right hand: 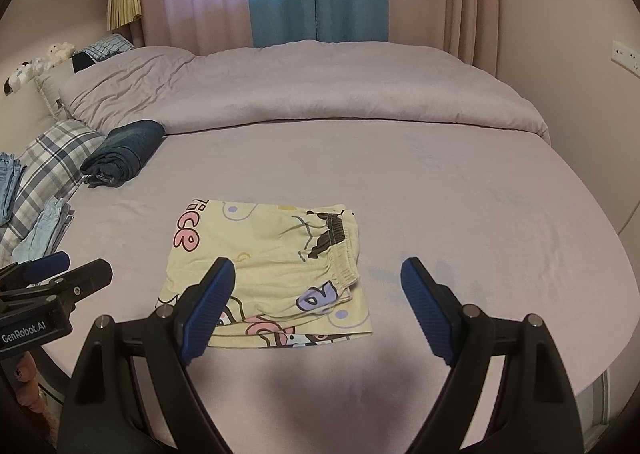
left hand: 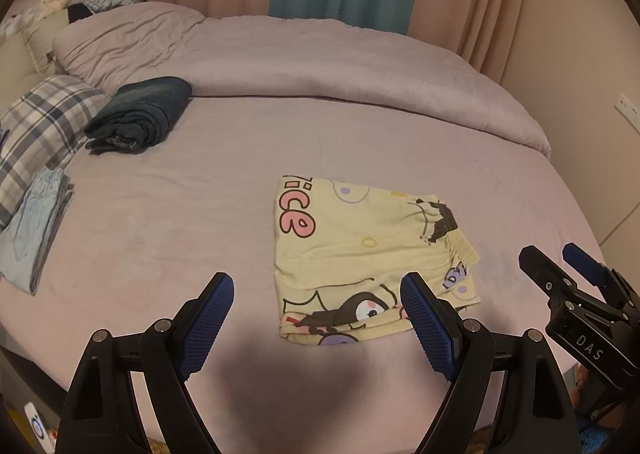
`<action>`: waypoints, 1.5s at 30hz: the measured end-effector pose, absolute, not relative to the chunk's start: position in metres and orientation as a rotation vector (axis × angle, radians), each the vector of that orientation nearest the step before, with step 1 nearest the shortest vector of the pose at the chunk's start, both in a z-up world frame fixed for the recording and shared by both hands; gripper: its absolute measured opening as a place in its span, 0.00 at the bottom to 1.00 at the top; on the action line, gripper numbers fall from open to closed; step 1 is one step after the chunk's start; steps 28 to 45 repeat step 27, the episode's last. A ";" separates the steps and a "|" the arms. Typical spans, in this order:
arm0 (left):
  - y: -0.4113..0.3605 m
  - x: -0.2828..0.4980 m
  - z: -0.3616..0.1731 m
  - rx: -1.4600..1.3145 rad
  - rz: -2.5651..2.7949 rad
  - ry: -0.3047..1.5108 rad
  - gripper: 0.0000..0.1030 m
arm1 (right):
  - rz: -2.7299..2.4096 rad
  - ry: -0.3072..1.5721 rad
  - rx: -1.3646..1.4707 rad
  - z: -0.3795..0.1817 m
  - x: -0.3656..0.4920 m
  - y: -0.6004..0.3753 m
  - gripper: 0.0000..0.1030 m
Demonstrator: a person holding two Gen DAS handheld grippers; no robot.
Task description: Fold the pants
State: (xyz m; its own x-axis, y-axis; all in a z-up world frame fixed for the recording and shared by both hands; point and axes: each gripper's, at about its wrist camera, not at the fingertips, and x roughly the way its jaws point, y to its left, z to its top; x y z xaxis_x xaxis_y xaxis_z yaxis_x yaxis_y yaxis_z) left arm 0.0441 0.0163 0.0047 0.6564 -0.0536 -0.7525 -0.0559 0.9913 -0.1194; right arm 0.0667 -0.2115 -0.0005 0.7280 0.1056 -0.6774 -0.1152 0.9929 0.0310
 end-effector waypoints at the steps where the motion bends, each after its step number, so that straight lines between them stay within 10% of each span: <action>1: 0.016 0.044 0.005 -0.135 -0.001 0.855 0.83 | 0.123 0.745 -0.013 -0.001 0.066 -0.212 0.83; 45: 0.013 0.045 0.006 -0.121 -0.021 0.853 0.83 | 0.108 0.758 -0.027 -0.004 0.066 -0.210 0.83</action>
